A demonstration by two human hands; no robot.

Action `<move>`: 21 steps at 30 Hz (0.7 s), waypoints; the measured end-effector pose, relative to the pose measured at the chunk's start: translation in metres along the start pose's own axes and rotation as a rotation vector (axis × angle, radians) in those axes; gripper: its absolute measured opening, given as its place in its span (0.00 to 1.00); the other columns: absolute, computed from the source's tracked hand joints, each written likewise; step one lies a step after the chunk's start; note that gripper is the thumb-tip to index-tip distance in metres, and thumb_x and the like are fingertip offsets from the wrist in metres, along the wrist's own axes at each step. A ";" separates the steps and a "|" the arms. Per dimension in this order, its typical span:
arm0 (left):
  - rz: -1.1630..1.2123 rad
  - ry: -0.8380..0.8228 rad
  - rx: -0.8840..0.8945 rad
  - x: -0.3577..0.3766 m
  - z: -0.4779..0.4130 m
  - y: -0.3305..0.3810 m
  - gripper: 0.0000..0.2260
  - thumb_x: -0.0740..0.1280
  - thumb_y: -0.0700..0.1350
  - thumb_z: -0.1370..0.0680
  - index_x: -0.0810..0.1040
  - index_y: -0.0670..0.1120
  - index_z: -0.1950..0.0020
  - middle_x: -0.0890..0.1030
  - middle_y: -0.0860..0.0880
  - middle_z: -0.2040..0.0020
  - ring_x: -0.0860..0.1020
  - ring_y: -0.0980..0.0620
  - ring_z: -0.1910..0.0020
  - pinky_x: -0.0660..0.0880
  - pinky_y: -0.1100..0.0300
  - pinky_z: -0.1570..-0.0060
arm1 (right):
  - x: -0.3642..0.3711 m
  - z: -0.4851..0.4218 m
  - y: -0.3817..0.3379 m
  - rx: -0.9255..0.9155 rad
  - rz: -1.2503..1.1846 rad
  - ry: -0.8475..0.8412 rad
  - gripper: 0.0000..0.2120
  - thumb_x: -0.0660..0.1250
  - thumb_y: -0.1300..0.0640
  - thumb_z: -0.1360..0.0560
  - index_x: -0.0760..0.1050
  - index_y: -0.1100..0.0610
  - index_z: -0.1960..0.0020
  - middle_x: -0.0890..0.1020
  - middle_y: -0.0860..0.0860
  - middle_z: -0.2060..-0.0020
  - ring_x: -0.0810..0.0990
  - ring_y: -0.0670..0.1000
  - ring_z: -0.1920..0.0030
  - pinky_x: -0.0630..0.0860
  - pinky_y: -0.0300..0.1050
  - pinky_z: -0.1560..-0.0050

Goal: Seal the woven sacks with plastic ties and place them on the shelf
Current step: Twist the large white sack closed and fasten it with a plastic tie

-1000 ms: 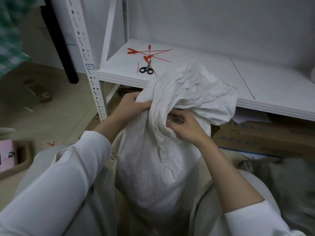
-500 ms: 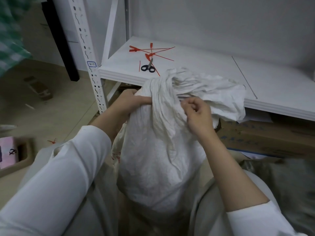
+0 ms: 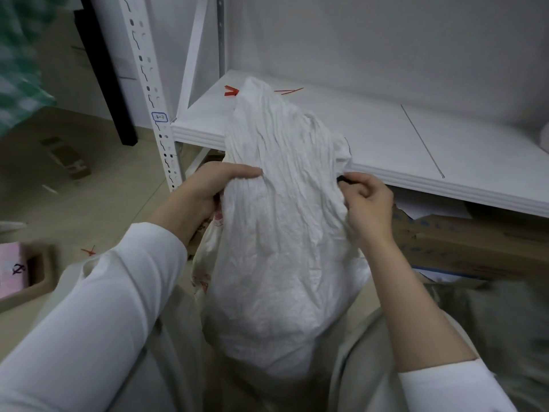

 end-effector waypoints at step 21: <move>0.298 0.143 0.264 -0.003 0.000 0.019 0.15 0.77 0.41 0.32 0.81 0.45 0.47 0.86 0.50 0.54 0.85 0.51 0.56 0.81 0.60 0.61 | -0.005 -0.006 0.001 -0.028 -0.038 0.067 0.06 0.66 0.58 0.22 0.79 0.49 0.55 0.83 0.45 0.57 0.82 0.47 0.53 0.78 0.41 0.51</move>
Point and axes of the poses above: each hand's wrist, its own z-axis away from the middle knuckle, its own x-axis out of the palm, y = z × x, the point moved 9 cm from there along -z, towards the middle knuckle
